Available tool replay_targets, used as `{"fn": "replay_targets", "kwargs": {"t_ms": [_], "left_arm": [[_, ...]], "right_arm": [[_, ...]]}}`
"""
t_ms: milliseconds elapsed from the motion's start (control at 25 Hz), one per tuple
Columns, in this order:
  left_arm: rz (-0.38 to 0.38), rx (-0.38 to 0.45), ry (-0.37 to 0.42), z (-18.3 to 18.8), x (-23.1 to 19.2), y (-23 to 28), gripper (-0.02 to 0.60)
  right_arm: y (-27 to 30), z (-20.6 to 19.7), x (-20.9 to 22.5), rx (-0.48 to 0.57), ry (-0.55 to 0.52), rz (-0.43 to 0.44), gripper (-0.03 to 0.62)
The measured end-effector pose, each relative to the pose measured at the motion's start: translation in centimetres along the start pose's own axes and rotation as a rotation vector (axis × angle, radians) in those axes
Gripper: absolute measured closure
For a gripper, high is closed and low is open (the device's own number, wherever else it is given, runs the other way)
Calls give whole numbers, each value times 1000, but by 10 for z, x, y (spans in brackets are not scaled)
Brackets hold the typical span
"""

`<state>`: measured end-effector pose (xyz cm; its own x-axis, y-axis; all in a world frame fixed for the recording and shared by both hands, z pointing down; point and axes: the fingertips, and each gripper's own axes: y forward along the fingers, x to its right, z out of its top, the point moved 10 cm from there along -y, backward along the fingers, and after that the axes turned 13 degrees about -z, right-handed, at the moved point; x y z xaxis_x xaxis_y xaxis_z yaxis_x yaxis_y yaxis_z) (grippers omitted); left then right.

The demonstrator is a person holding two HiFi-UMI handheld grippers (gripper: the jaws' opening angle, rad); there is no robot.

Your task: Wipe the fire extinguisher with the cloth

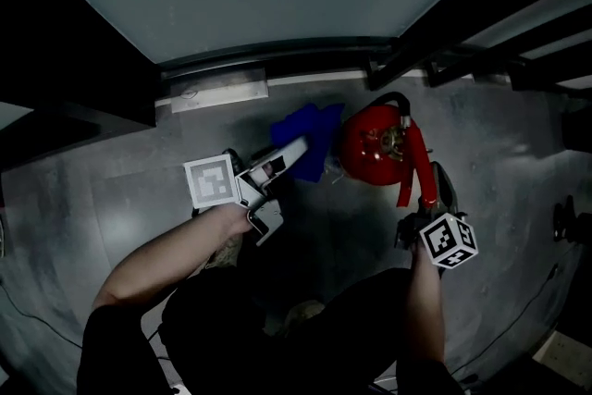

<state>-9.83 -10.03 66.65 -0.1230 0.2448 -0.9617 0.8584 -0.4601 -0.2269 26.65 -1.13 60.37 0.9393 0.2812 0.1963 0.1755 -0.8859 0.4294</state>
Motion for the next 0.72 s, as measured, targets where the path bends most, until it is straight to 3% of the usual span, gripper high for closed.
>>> {"fn": "replay_targets", "kwargs": {"t_ms": [160, 280, 400, 520, 720], "left_arm": [[-47, -28, 90, -18, 41, 7, 503], [-81, -57, 167, -31, 64, 13, 503], [-109, -104, 253, -39, 76, 21, 503], [-130, -204, 366, -42, 78, 29, 503], [-156, -343, 485, -39, 67, 37, 503]], "right_arm": [[8, 6, 6, 17, 117, -19, 591], [4, 11, 1, 50, 169, 13, 591], [0, 4, -10, 46, 119, 80, 591], [-6, -4, -21, 23, 36, 135, 591], [-7, -17, -22, -33, -77, 110, 591]]}}
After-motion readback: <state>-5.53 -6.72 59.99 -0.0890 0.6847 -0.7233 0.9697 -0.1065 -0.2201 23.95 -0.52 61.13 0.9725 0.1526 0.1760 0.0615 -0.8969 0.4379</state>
